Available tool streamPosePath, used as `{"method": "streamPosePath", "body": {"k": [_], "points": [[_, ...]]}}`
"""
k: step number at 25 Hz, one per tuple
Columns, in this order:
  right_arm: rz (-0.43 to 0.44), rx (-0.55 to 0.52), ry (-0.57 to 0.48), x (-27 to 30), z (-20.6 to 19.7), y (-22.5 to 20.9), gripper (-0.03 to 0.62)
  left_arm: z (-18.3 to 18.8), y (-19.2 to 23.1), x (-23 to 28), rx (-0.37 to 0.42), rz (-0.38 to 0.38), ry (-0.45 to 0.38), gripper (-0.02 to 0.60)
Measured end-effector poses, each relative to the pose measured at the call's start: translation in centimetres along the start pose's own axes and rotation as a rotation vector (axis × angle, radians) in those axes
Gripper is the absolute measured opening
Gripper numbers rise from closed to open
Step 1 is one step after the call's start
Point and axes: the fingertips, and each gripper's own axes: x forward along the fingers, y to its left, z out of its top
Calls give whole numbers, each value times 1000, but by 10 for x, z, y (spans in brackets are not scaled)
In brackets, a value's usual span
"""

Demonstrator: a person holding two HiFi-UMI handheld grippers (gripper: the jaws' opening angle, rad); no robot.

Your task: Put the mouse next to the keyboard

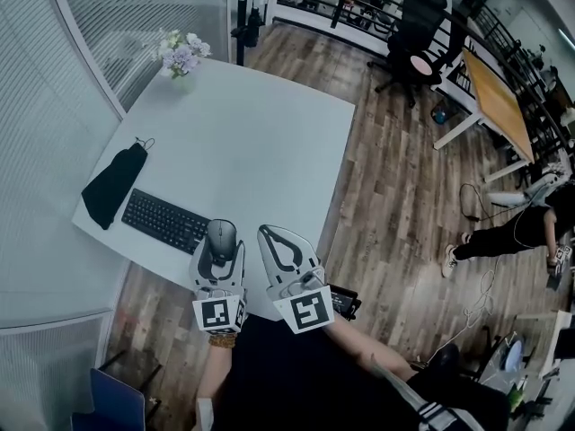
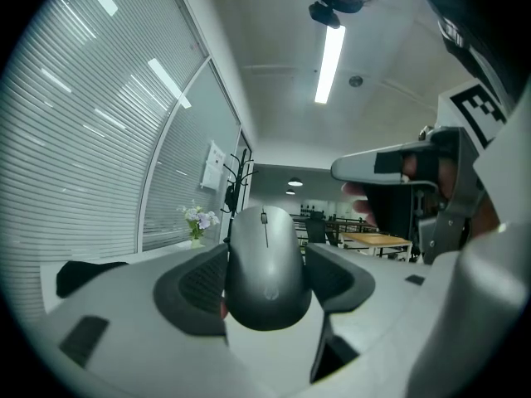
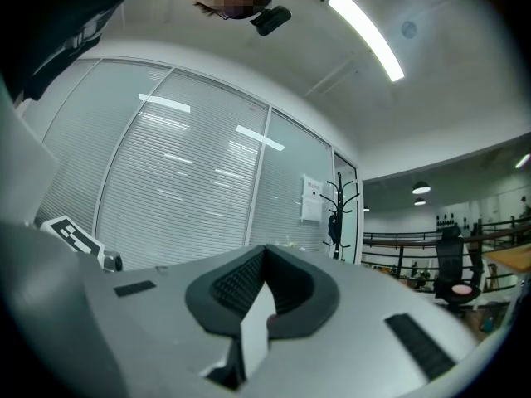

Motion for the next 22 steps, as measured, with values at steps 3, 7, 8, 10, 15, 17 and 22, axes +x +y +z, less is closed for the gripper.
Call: {"method": "streamPosePath", "body": {"k": [3,7,8,10,15,17,22], "points": [[-1,-6,0,3,-2,0,-2,-9,3,2,-7,0,18,296],[0,-6,2,7,-2,3,-2,-22,7,4,-10,2,46,296],[0,-5,3,6,-2,3,-2,-26,7,4,-10,3,53,296],[0,-3,6,6,-3,2,-2,-34,7,4,-11,3,69,296],[-5,-6,9,11,-3,1,-2,-57,11,9,-1,-2,123,296],[-7,-8,12,13,-4,0,-2,-65,11,10,3,-5,142,296],[-10,-17,17,15,-4,-3,-2,-85,13,14,21,-10,183,296]]}}
